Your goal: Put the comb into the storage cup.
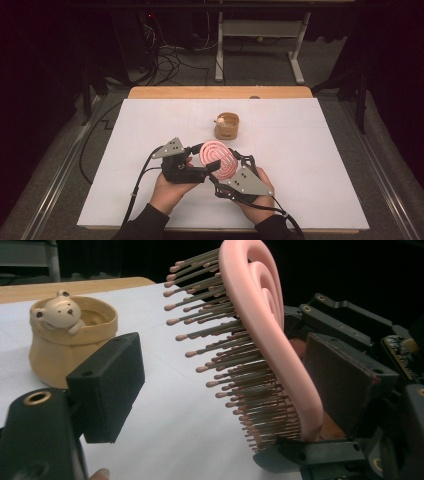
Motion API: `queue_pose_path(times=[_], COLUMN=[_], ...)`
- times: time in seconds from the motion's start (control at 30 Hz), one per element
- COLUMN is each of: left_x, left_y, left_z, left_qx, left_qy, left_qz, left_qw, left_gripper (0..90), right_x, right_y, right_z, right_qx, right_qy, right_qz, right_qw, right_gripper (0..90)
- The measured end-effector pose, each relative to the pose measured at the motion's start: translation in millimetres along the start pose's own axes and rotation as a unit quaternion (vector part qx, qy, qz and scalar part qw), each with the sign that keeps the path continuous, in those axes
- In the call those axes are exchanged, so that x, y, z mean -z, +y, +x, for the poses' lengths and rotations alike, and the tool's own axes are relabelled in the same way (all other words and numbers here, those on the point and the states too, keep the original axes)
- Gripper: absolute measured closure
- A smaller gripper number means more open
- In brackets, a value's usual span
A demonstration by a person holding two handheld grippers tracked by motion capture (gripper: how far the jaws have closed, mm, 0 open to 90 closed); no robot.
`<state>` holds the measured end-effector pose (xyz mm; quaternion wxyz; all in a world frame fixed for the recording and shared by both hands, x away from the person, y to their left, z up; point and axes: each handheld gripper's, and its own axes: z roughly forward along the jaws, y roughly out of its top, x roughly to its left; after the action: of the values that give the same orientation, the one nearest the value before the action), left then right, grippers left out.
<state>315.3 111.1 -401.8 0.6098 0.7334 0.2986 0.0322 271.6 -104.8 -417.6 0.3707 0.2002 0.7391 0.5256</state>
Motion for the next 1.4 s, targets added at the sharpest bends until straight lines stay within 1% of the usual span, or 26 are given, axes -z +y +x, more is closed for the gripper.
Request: queue_pose_path(times=[0.07, 0.1, 0.23, 0.37, 0.43, 0.53, 0.63, 0.73, 0.77, 0.83, 0.87, 0.9, 0.93, 1.0, 1.07, 1.1, 1.2, 1.33, 1.4], left_x=[0.5, 0.9, 1.2, 1.6, 2.3, 3.8, 3.4, 1.8, 1.2, 1.1, 1.4, 1.8, 2.3, 2.3, 2.1, 1.9, 2.4, 3.8, 4.3], left_y=[0.2, 0.3, 0.1, -0.7, -0.6, -0.1, -0.1, -0.9, -1.8, -1.8, -2.0, -2.3, -2.3, -2.1, -2.1, -2.1, -1.7, -0.8, -0.3], left_z=[-0.3, -1.0, -0.7, -0.2, 0.0, 0.1, 0.0, 0.5, -0.7, -0.7, -1.1, -2.0, -2.1, -2.1, -2.6, -2.6, -2.9, -4.3, -5.1], left_qx=[0.001, -0.002, 0.0, 0.0, 0.001, 0.004, 0.009, 0.014, 0.011, 0.012, 0.009, 0.003, 0.004, 0.008, 0.01, 0.013, 0.017, 0.016, 0.012], left_qy=[0.0, 0.001, -0.003, -0.011, -0.013, -0.016, -0.021, -0.025, -0.025, -0.027, -0.028, -0.026, -0.027, -0.032, -0.033, -0.038, -0.043, -0.046, -0.045], left_qz=[-0.002, -0.004, -0.003, -0.002, -0.004, -0.01, -0.009, -0.004, -0.005, -0.005, -0.005, -0.008, -0.008, -0.009, -0.008, -0.007, -0.009, -0.015, -0.016], left_qw=[1.0, 1.0, 1.0, 0.9999, 0.9999, 0.9998, 0.9997, 0.9996, 0.9996, 0.9995, 0.9995, 0.9996, 0.9996, 0.9994, 0.9994, 0.9992, 0.9989, 0.9987, 0.9988], left_gripper=[21.4, 24.8, 26.1, 34.0, 34.1, 39.0, 39.3, 39.4, 44.8, 44.9, 49.6, 49.6, 49.9, 50.8, 51.3, 52.2, 53.6, 53.9, 53.9], right_x=[-0.7, -1.2, -1.5, -1.6, -1.6, -2.4, -2.4, -2.4, -2.0, -2.0, -1.6, -1.6, -1.6, -1.2, -1.2, -1.2, -0.9, 0.6, 0.8], right_y=[-0.5, -0.9, -0.4, -0.5, -0.9, -2.6, -3.6, -2.9, -2.4, -2.3, -1.8, -1.8, -1.5, -0.9, -1.0, -1.2, -0.8, 2.2, 2.5], right_z=[0.7, 1.8, 3.1, 2.4, 2.4, 1.5, 1.3, 1.1, 1.5, 1.7, 2.1, 2.1, 2.3, 2.4, 2.3, 2.3, 2.1, 2.3, 2.4], right_qx=[0.0, 0.003, 0.007, 0.008, 0.007, 0.008, 0.008, 0.005, 0.005, 0.006, 0.007, 0.007, 0.009, 0.013, 0.012, 0.012, 0.015, 0.016, 0.015], right_qy=[0.001, 0.0, 0.0, -0.001, -0.002, -0.005, -0.006, -0.006, -0.005, -0.005, -0.005, -0.005, -0.005, -0.005, -0.006, -0.006, -0.007, -0.008, -0.008], right_qz=[0.0, 0.002, 0.0, 0.003, 0.004, 0.007, 0.01, 0.006, 0.006, 0.005, 0.008, 0.008, 0.005, 0.005, 0.003, 0.004, 0.002, 0.001, 0.0], right_qw=[1.0, 1.0, 1.0, 1.0, 1.0, 0.9999, 0.9999, 1.0, 1.0, 1.0, 0.9999, 0.9999, 0.9999, 0.9999, 0.9999, 0.9999, 0.9999, 0.9998, 0.9999], right_gripper=[20.3, 20.3, 20.3, 20.3, 20.3, 20.3, 20.3, 20.3, 20.3, 20.3, 20.3, 20.3, 20.3, 20.3, 20.3, 20.3, 20.3, 20.3, 20.3])
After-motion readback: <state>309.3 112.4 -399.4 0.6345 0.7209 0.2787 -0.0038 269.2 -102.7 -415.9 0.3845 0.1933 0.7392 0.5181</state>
